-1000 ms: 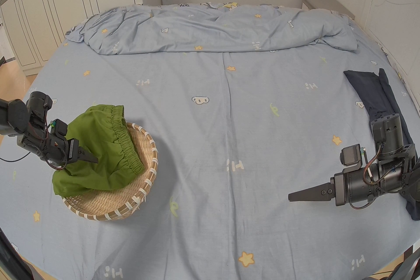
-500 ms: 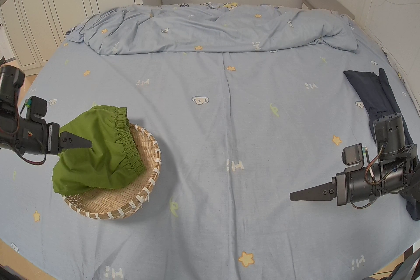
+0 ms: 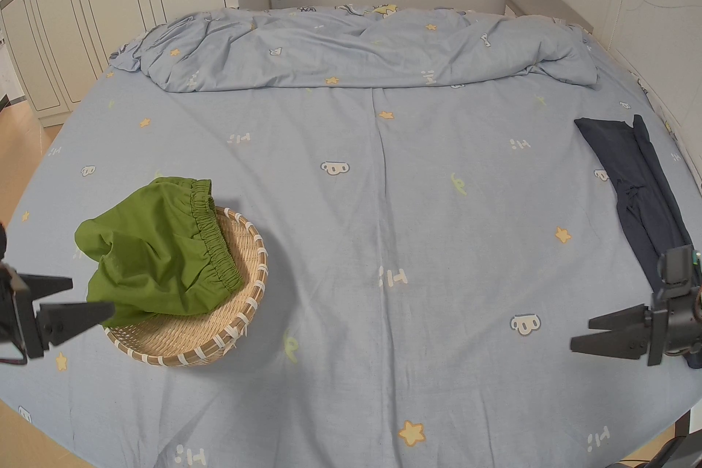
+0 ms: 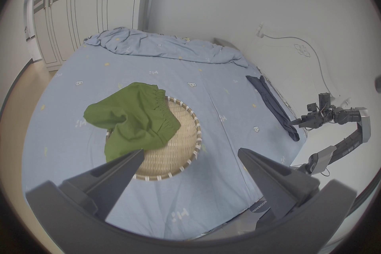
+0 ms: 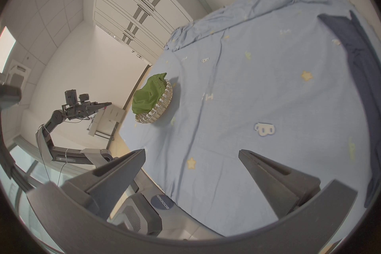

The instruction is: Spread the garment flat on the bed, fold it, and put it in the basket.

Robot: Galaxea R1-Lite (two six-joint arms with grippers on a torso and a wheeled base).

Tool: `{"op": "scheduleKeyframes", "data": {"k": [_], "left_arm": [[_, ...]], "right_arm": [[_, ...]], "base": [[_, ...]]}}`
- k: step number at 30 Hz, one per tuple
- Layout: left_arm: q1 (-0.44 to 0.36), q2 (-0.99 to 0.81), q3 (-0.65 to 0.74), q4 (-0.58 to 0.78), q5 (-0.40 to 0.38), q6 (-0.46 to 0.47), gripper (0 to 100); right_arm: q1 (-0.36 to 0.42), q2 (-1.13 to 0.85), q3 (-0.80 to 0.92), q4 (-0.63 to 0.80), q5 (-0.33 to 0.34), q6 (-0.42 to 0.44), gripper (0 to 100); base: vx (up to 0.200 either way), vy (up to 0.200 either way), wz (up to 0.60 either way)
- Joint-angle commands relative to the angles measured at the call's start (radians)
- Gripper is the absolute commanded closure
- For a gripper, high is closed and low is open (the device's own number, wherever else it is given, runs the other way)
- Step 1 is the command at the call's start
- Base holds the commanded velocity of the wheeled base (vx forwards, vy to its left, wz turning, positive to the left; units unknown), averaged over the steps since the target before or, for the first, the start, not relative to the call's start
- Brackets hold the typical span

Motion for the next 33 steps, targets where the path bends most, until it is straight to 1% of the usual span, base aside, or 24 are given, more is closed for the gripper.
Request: {"op": "scheduleKeyframes", "data": {"k": [1,3,4,6,10,11,12,13,15,16,17,20,22,23,24,25,26,27,28,29,30,31,32,33], "left_arm": [[-0.017,-0.395,0.249,-0.001,0.021,-0.068,0],[-0.020,-0.463,0.313,-0.001,0.015,-0.082,0],[-0.020,-0.472,0.322,-0.001,0.015,-0.082,0],[-0.023,-0.567,0.399,-0.001,0.015,-0.093,0],[-0.016,-0.699,0.465,0.007,0.020,-0.121,0],[-0.013,-0.731,0.477,0.016,0.020,-0.122,0],[-0.013,-0.734,0.479,0.017,0.020,-0.122,0],[-0.009,-0.799,0.500,0.037,0.021,-0.124,0],[-0.009,-0.829,0.517,0.047,0.023,-0.124,0],[-0.014,-0.895,0.553,0.051,0.023,-0.122,0],[-0.022,-0.934,0.577,0.050,0.023,-0.119,0],[-0.023,-0.969,0.583,0.043,0.023,-0.122,0],[-0.020,-0.980,0.594,0.027,0.057,-0.116,0],[-0.020,-0.980,0.596,0.016,0.087,-0.121,0],[-0.020,-0.980,0.608,-0.013,0.152,-0.125,0],[-0.020,-0.980,0.609,-0.016,0.161,-0.124,0],[-0.020,-0.980,0.649,-0.082,0.270,-0.124,0],[-0.020,-0.980,0.649,-0.082,0.270,-0.124,0],[-0.020,-0.980,0.681,-0.157,0.321,-0.118,0],[-0.020,-0.980,0.755,-0.308,0.367,-0.118,0],[-0.020,-0.980,0.780,-0.357,0.385,-0.114,0],[-0.020,-0.980,0.786,-0.371,0.391,-0.114,0],[-0.020,-0.980,0.812,-0.435,0.431,-0.113,0],[-0.020,-0.980,0.830,-0.469,0.475,-0.099,0]], "right_arm": [[-0.120,-0.468,0.030,0.255,-0.031,-0.102,0],[-0.121,-0.554,0.025,0.321,-0.031,-0.102,0],[-0.121,-0.573,0.025,0.336,-0.031,-0.102,0],[-0.120,-0.671,0.027,0.411,-0.031,-0.102,0],[-0.120,-0.743,0.027,0.459,-0.031,-0.100,0],[-0.123,-0.792,0.028,0.493,-0.031,-0.099,0],[-0.123,-0.795,0.028,0.494,-0.031,-0.099,0],[-0.123,-0.844,0.034,0.531,-0.031,-0.097,0],[-0.123,-0.858,0.033,0.557,-0.035,-0.103,0],[-0.123,-0.861,0.030,0.595,-0.043,-0.103,0],[-0.124,-0.861,0.037,0.605,-0.055,-0.103,0],[-0.128,-0.861,0.063,0.598,-0.090,-0.105,0],[-0.129,-0.861,0.114,0.560,-0.129,-0.119,0],[-0.134,-0.862,0.134,0.540,-0.138,-0.122,0],[-0.152,-0.862,0.166,0.496,-0.155,-0.122,0],[-0.157,-0.862,0.169,0.491,-0.158,-0.123,0],[-0.236,-0.882,0.243,0.401,-0.195,-0.129,0],[-0.236,-0.882,0.243,0.401,-0.195,-0.129,0],[-0.272,-0.922,0.312,0.327,-0.227,-0.143,0],[-0.249,-0.967,0.424,0.180,-0.316,-0.214,0],[-0.244,-0.967,0.467,0.114,-0.360,-0.241,0],[-0.246,-0.967,0.482,0.086,-0.380,-0.243,0],[-0.247,-0.967,0.539,-0.034,-0.442,-0.246,0],[-0.247,-0.967,0.583,-0.162,-0.509,-0.246,0]], "base": [[0.000,0.000,0.00],[0.000,0.000,0.00],[0.000,0.000,0.00],[0.000,0.000,0.00],[0.000,0.000,0.00],[0.000,0.000,0.00],[0.000,0.000,0.00],[0.000,0.000,0.00],[0.000,0.000,0.00],[0.000,0.000,0.00],[0.000,0.000,0.00],[0.000,0.000,0.00],[0.000,0.000,0.00],[0.000,0.000,0.00],[0.000,0.000,0.00],[0.000,0.000,0.00],[0.000,0.000,0.00],[0.000,0.000,0.00],[0.000,0.000,0.00],[0.000,0.000,0.00],[0.000,0.000,0.00],[0.000,0.000,0.00],[0.000,0.000,0.00],[0.000,0.000,0.00]]}}
